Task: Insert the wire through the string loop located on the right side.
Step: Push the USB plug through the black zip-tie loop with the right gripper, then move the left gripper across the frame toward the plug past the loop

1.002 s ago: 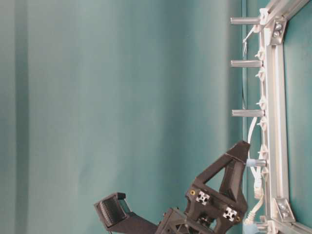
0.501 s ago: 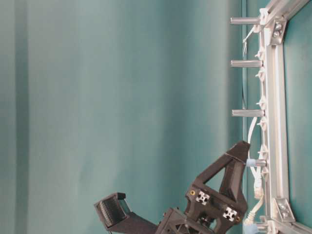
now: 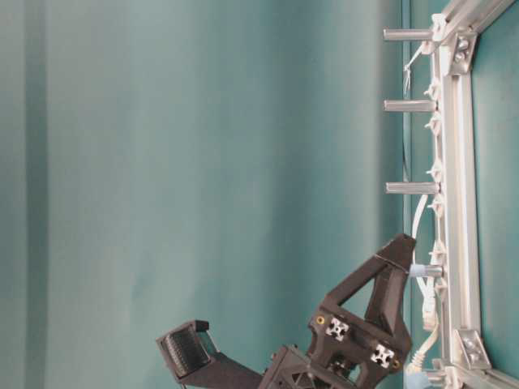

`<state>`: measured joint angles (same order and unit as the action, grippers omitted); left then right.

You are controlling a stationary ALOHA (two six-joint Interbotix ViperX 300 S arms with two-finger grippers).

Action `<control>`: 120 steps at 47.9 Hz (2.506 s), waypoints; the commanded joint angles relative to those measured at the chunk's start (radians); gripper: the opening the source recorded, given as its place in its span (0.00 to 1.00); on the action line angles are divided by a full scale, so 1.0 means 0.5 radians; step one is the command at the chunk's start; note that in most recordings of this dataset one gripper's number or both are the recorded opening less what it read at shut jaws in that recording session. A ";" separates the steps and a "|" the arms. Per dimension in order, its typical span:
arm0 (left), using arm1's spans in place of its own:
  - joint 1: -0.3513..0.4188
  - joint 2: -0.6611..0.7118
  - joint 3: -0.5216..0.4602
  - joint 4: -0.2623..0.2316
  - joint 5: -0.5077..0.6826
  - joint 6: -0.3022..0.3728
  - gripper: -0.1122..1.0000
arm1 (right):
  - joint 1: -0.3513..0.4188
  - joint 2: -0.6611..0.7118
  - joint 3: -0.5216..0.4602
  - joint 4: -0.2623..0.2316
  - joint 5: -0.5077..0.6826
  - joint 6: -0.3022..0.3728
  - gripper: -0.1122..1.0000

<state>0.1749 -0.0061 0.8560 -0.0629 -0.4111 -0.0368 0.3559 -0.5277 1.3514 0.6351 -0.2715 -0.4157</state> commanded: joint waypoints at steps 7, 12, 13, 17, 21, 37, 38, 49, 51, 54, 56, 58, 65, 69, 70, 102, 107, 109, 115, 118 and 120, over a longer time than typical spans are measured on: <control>0.000 -0.052 -0.031 0.006 -0.009 -0.012 0.90 | -0.003 -0.006 -0.021 -0.006 -0.006 -0.003 0.20; 0.000 -0.052 -0.034 0.006 -0.009 -0.012 0.90 | -0.003 -0.006 -0.018 -0.006 -0.006 -0.003 0.20; 0.000 -0.052 -0.034 0.006 -0.009 -0.012 0.90 | -0.003 -0.006 -0.018 -0.006 -0.006 -0.003 0.20; 0.000 -0.052 -0.037 0.006 -0.009 -0.012 0.90 | -0.003 -0.006 -0.015 -0.006 -0.006 -0.003 0.20; 0.000 -0.052 -0.037 0.003 -0.009 -0.012 0.90 | -0.003 -0.009 -0.018 -0.006 -0.006 -0.003 0.20; -0.003 -0.052 -0.043 0.006 -0.009 -0.012 0.90 | -0.003 -0.006 -0.018 -0.006 -0.006 -0.003 0.20; 0.000 -0.052 -0.043 0.006 -0.009 -0.012 0.90 | -0.003 -0.006 -0.018 -0.006 -0.006 -0.003 0.20; 0.000 -0.052 -0.046 0.003 -0.009 -0.012 0.90 | 0.000 -0.006 -0.021 -0.006 -0.006 0.000 0.20; 0.000 -0.052 -0.046 0.006 -0.009 -0.012 0.90 | -0.003 -0.006 -0.025 -0.006 -0.006 -0.003 0.20; 0.000 -0.052 -0.043 0.003 -0.009 -0.012 0.90 | -0.003 0.000 -0.028 -0.006 -0.009 -0.003 0.20; -0.003 -0.052 -0.046 0.006 -0.009 -0.012 0.89 | -0.003 0.003 -0.031 -0.006 -0.012 -0.003 0.20; -0.003 -0.052 -0.046 0.003 -0.006 -0.012 0.90 | -0.003 0.003 -0.037 -0.006 -0.015 -0.003 0.20; -0.003 -0.052 -0.046 0.006 0.025 -0.012 0.90 | -0.003 0.052 -0.074 -0.006 -0.031 -0.006 0.20; 0.000 -0.052 -0.046 0.006 0.040 -0.012 0.90 | -0.003 0.098 -0.104 -0.009 -0.046 -0.006 0.20; 0.000 -0.052 -0.046 0.006 0.040 -0.009 0.90 | -0.003 0.110 -0.110 -0.009 -0.049 -0.009 0.20; -0.025 -0.052 -0.055 0.006 0.043 -0.009 0.90 | -0.046 0.436 -0.334 -0.064 -0.172 -0.009 0.20; -0.028 -0.052 -0.052 0.006 0.043 -0.009 0.90 | -0.049 0.445 -0.347 -0.064 -0.178 -0.009 0.20; -0.031 -0.052 -0.055 0.006 0.043 -0.009 0.90 | -0.046 0.445 -0.350 -0.064 -0.178 -0.009 0.20; -0.037 -0.052 -0.055 0.006 0.043 -0.009 0.90 | -0.049 0.445 -0.350 -0.064 -0.178 -0.009 0.20; -0.037 -0.052 -0.052 0.003 0.043 -0.009 0.90 | -0.049 0.445 -0.350 -0.064 -0.178 -0.009 0.20; -0.037 -0.052 -0.055 0.006 0.043 -0.009 0.90 | -0.049 0.445 -0.350 -0.064 -0.178 -0.009 0.20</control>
<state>0.1595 -0.0077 0.8498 -0.0629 -0.3850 -0.0368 0.3344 -0.3007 1.1919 0.6044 -0.3528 -0.4188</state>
